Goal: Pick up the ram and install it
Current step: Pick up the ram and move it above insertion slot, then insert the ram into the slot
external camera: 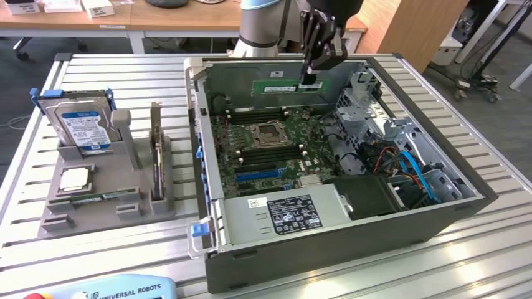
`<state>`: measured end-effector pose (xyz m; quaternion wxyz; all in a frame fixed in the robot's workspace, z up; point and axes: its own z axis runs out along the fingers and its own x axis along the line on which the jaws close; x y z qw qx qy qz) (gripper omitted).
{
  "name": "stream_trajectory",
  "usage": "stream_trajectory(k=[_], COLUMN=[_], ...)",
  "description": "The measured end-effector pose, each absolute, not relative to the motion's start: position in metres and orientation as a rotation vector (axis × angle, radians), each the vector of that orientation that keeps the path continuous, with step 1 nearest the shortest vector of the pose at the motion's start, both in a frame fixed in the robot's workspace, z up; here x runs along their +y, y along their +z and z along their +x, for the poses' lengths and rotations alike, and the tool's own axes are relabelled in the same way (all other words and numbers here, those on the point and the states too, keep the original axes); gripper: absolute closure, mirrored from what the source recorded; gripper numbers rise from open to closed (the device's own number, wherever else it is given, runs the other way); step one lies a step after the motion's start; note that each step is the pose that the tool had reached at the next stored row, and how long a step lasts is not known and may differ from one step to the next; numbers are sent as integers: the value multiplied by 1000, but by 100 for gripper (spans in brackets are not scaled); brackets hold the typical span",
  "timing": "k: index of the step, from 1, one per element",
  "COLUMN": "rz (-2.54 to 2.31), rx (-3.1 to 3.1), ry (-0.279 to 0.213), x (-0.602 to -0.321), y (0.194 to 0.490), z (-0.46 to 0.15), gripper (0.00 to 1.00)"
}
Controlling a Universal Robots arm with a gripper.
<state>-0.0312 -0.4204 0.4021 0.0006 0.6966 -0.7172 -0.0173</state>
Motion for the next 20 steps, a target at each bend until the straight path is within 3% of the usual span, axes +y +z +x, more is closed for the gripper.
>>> stream_trajectory(k=[20], rz=[2188], rx=[-2252], ry=[-54], x=[-420], y=[389], z=[-31], gripper=[89])
